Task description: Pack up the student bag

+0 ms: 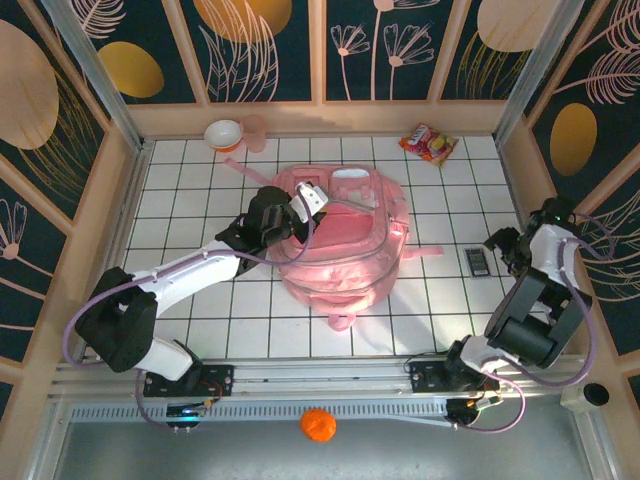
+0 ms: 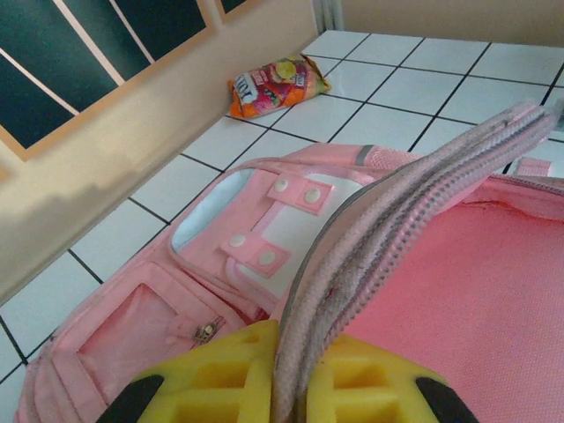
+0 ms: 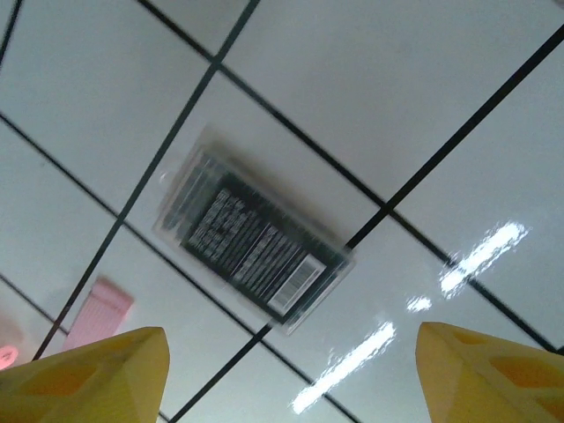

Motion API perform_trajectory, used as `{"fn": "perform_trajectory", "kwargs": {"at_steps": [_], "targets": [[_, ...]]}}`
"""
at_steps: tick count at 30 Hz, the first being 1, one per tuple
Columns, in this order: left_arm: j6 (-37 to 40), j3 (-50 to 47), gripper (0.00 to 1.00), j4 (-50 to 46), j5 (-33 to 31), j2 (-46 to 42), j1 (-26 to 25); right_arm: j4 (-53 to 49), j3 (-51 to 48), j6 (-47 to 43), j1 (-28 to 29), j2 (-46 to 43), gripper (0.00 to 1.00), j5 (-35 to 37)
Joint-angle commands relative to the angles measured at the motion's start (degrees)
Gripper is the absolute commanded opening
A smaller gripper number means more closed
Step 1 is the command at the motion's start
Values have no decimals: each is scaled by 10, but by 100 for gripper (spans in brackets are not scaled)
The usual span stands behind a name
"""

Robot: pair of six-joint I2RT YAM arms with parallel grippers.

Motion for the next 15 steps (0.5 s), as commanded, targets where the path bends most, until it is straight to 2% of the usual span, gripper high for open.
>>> {"fn": "perform_trajectory", "kwargs": {"at_steps": [1, 4, 9, 15], "targets": [[-31, 1, 0, 43, 9, -12, 8, 21, 7, -27, -8, 45, 75, 13], [-39, 1, 0, 50, 13, -7, 9, 40, 14, -47, -9, 88, 75, 20], [-42, 7, 0, 50, 15, 3, 9, 93, 25, -52, -8, 127, 76, -60], [-52, 7, 0, 65, 9, 15, 10, 101, 50, -62, -1, 180, 76, -53]]}}
